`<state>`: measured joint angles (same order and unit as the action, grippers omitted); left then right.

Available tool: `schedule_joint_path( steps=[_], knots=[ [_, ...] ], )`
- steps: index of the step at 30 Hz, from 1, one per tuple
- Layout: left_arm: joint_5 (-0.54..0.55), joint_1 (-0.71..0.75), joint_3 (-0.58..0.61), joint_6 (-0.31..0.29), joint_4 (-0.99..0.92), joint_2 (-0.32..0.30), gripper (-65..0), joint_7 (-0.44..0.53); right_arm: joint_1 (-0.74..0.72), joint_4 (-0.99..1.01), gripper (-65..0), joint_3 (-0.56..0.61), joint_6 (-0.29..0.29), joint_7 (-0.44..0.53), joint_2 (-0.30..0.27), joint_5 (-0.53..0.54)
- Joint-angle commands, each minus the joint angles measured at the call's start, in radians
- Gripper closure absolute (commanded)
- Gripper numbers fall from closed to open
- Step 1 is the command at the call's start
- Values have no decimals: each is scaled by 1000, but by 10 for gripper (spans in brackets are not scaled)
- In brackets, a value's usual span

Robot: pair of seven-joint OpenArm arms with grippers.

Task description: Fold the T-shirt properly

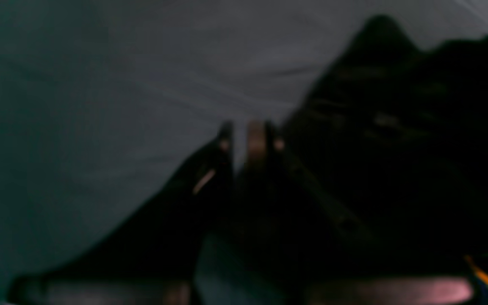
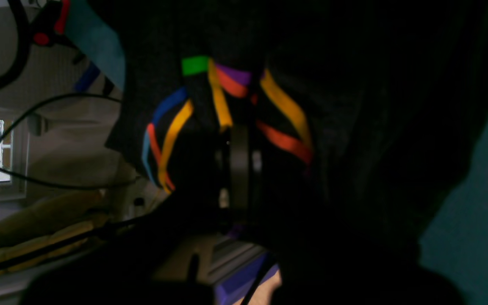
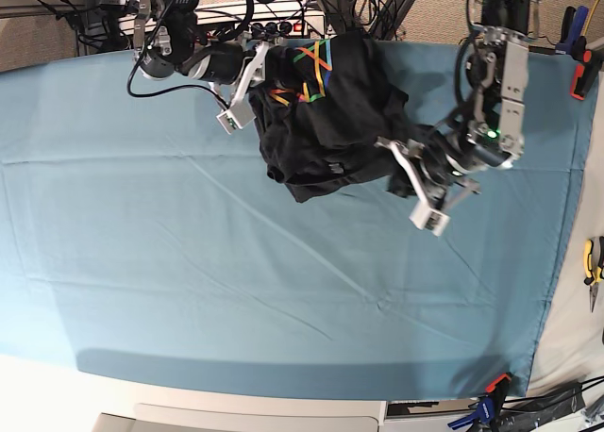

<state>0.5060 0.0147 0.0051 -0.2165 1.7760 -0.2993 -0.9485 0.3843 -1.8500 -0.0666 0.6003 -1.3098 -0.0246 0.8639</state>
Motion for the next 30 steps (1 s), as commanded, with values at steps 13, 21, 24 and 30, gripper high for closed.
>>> schedule_joint_path(
  steps=[13, 21, 24, 30],
  knots=[
    [79, -50, -87, -1, 18, -83, -50, -5, -2, -10, 0, 114, 6, 25, 36, -21],
    [86, -48, -87, -1, 18, -84, -50, -13, -22, -10, 0, 156, 5, 34, 75, -76],
    [90, -45, -87, -1, 18, -83, -50, -16, -29, -10, 0, 154, 6, 33, 75, -72],
    [93, -45, -87, -1, 18, -83, -50, -21, -47, -58, 0, 154, 14, -13, 75, -68]
  ],
)
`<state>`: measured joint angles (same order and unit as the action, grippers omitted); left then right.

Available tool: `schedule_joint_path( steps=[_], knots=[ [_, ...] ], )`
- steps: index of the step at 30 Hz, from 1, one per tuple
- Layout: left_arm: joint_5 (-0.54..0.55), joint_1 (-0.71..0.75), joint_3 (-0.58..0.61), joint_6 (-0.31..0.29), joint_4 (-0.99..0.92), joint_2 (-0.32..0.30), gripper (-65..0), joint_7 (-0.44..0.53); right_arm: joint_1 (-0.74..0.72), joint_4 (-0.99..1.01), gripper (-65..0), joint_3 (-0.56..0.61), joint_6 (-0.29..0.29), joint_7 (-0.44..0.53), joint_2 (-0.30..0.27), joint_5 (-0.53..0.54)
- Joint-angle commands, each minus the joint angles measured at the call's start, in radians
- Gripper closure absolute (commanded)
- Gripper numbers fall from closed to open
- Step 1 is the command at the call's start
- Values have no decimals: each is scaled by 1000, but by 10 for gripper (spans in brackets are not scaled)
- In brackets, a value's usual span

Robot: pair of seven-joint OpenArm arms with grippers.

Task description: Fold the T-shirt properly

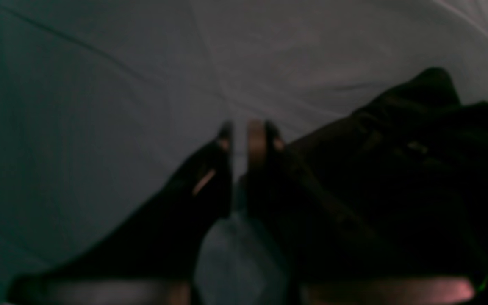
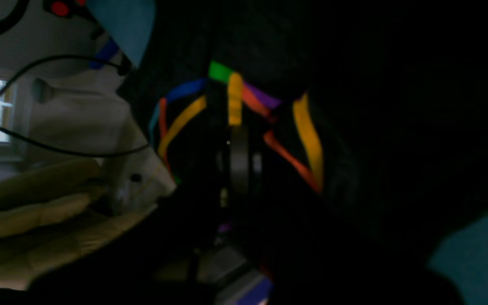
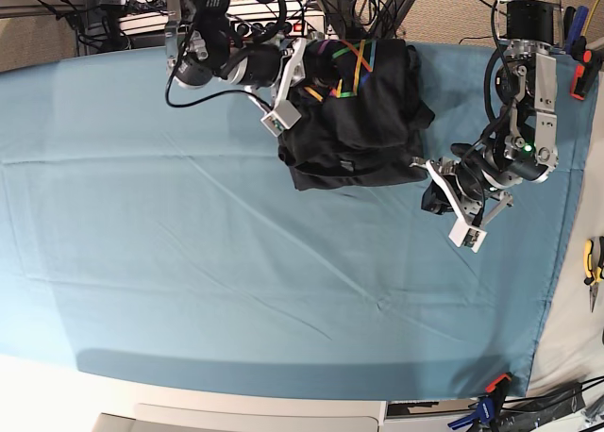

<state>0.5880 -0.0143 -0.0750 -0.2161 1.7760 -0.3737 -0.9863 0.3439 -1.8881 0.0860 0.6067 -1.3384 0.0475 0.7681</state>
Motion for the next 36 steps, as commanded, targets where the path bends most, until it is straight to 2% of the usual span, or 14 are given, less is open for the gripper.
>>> schedule_joint_path(
  steps=[1, 2, 5, 7, 10, 12, 17, 21, 25, 27, 31, 34, 36],
  knots=[
    [11, -13, -7, -2, 18, -9, -50, 18, -6, -35, 0, 2, 12, 14, 3, 28],
    [11, -13, -7, -2, 18, -9, -50, 18, -6, -49, -20, 2, 15, 14, 3, 28],
    [11, -7, -7, -6, 18, -9, -50, 19, -6, -82, -155, 2, 28, 16, 3, 29],
    [11, 0, -7, -15, 18, -9, -50, 19, -6, -103, -198, 2, 42, 17, 2, 59],
    [10, 10, -7, -16, 18, -9, -50, 18, -6, -171, -198, 2, 91, 17, 3, 126],
    [10, 21, -7, -17, 18, -9, -50, 18, -6, -249, -198, -3, 91, 16, 2, 129],
    [-40, 74, -7, -17, 18, -19, -50, 15, 24, -427, -198, -113, 91, 31, -40, 30],
    [-82, 131, -7, -16, 18, -83, -50, 10, 75, -468, -198, -323, 91, 44, -107, -41],
    [-63, 195, -29, 0, 38, -161, -50, -66, 164, -468, -198, -637, 91, 36, -195, -30],
    [-34, 245, -68, -1, 64, -184, -50, -92, 208, -468, -198, -793, 91, 29, -233, 12],
    [32, 393, -192, -2, 146, -189, -50, -118, 286, -468, -198, -1048, 91, -25, -285, 138],
    [49, 542, -283, -3, 226, -186, -50, -134, 346, -468, -198, -1176, 86, -58, -300, 216],
    [48, 652, -339, -5, 280, -172, -50, -142, 391, -468, -198, -1230, 76, -58, -299, 228]
  ],
)
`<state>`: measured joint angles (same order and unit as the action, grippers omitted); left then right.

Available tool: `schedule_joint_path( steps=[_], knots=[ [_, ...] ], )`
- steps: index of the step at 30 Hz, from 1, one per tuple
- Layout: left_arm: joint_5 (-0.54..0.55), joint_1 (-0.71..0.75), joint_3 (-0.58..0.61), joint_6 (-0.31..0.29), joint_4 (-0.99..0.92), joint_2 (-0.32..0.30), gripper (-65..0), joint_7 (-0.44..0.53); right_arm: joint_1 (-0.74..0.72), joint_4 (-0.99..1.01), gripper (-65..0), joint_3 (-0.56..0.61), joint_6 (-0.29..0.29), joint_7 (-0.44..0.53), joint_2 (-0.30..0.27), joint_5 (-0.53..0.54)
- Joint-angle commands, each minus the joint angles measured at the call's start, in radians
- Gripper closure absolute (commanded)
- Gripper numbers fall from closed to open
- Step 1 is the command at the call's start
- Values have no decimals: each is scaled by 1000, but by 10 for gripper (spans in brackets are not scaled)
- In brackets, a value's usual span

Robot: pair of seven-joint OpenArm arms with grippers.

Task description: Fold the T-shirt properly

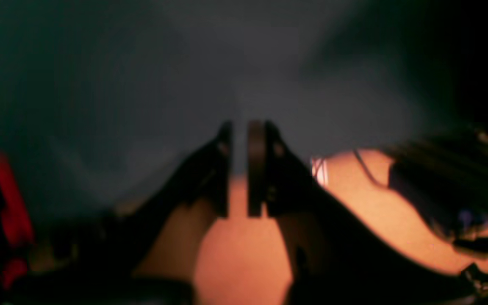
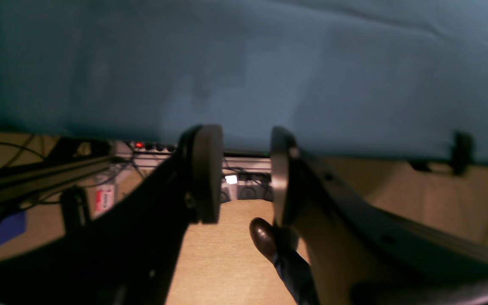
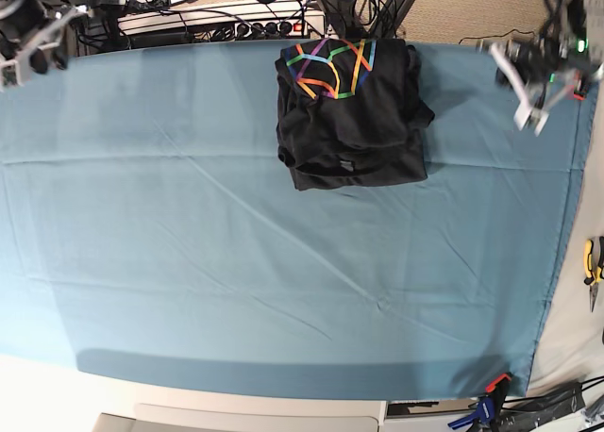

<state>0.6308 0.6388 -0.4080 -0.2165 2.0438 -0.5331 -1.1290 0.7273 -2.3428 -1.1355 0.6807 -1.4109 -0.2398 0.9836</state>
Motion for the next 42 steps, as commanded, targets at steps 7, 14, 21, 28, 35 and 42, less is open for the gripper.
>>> schedule_joint_path(
  steps=[7, 14, 21, 28, 35, 42],
  knots=[
    [99, 319, -60, -38, 85, 88, -50, 7, 139, -13, -198, -29, 2, 15, 0, 12],
    [159, 471, -5, -107, 40, 104, -50, 12, 156, 270, -198, 82, 2, 15, 0, 14],
    [72, 458, 118, -122, -95, 107, -50, 203, 40, 917, -198, 314, 17, 142, -60, -58],
    [-220, 182, 435, -4, -520, 160, -50, 478, -274, 1516, -198, 486, 17, 549, -121, -391],
    [-403, -244, 658, 147, -1245, 323, -50, 685, -550, 1873, -198, 708, -148, 1010, -94, -764],
    [-507, -476, 719, 249, -1640, 422, -49, 851, -646, 1999, -198, 954, -331, 1199, 34, -1068]
  ],
)
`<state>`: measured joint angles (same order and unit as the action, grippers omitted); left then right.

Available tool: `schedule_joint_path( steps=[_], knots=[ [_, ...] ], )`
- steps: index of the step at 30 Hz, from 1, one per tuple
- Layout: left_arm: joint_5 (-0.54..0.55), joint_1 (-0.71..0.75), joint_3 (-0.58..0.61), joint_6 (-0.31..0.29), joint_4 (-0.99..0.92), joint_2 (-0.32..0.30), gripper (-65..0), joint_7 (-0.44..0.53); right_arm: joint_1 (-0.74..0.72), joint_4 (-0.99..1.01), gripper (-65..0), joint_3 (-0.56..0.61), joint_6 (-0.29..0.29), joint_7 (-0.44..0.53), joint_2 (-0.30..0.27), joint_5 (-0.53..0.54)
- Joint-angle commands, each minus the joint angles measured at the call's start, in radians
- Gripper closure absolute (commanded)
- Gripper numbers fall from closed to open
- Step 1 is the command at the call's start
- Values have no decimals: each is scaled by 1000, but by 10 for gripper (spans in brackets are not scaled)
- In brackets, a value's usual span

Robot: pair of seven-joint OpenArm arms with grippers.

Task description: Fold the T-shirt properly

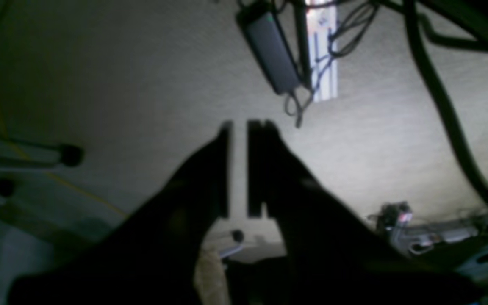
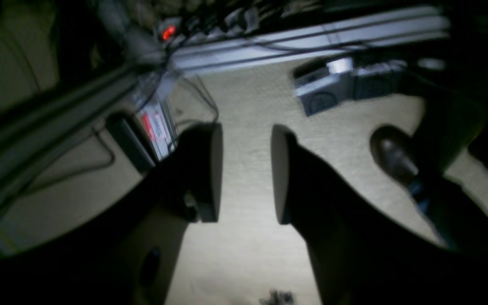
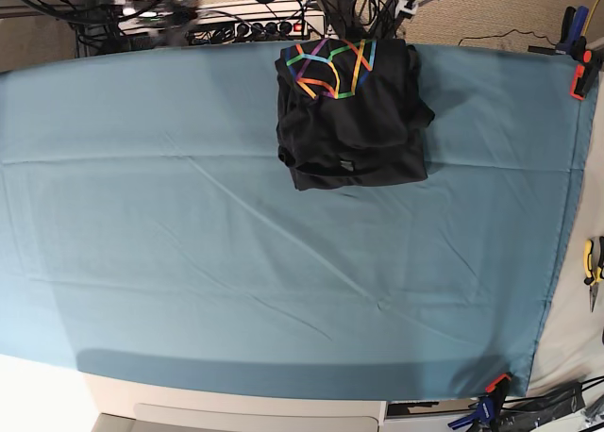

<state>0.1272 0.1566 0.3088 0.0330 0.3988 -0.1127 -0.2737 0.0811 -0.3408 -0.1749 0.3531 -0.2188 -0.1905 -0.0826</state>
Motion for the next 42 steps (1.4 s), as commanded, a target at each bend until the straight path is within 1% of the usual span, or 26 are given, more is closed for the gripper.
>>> schedule_joint_path(
  steps=[1, 4, 5, 7, 11, 12, 15, 18, 20, 23, 25, 27, 29, 30, 32, 36, 40, 42],
  knots=[
    [-12, -11, 2, 5, -15, 12, -49, 2, -1, 2, -198, 34, -21, 14, 3, -5],
    [-15, -50, 2, 26, -55, 40, -49, 2, 0, 10, -198, 129, -89, 15, 53, -3],
    [-15, -58, 2, 28, -63, 48, -49, 1, 0, 10, -198, 149, -103, 10, 64, 0],
    [-15, -60, 2, 27, -63, 60, -50, -7, -1, 10, -198, 175, -112, 6, 77, 15],
    [-16, -43, 2, 32, -50, 51, -50, -15, -4, 7, -198, 182, -112, -25, 74, 92],
    [-16, -36, 2, 47, -43, 49, -50, -14, -5, 7, -198, 179, -112, -34, 74, 103],
    [-16, -18, 2, 117, -19, 49, -50, -14, -12, 7, -198, 180, -113, -53, 80, 128],
    [-8, -15, 2, 155, 8, 50, -50, -14, -8, 7, -198, 180, -117, -59, 83, 127],
    [58, -15, 2, 154, 24, 49, -50, -14, 1, 7, -198, 180, -119, -67, 83, 128],
    [208, -22, 2, 154, 48, 52, -50, -14, 5, 7, -198, 180, -119, -64, 83, 128],
    [262, -24, 2, 154, 61, 58, -50, -14, 5, 7, -198, 180, -121, -64, 83, 130],
    [262, -24, 2, 154, 69, 66, -50, -14, 5, 7, -198, 179, -127, -68, 83, 186],
    [262, -24, 2, 154, 70, 71, -50, -14, 5, 7, -198, 171, -145, -71, 85, 259],
    [262, -23, 2, 154, 70, 71, -50, -14, 5, 7, -198, 159, -159, -73, 88, 275],
    [261, -21, 2, 154, 70, 71, -50, -14, 5, 7, -198, 131, -175, -77, 92, 276],
    [220, -21, 2, 154, 70, 71, -50, -14, 5, 7, -198, 87, -175, -77, 93, 268],
    [202, -21, 2, 154, 70, 71, -50, -14, 5, 7, -198, 89, -175, -77, 93, 223],
    [202, -21, 2, 154, 70, 71, -50, -14, 5, 7, -198, 89, -175, -76, 93, 219]
  ],
)
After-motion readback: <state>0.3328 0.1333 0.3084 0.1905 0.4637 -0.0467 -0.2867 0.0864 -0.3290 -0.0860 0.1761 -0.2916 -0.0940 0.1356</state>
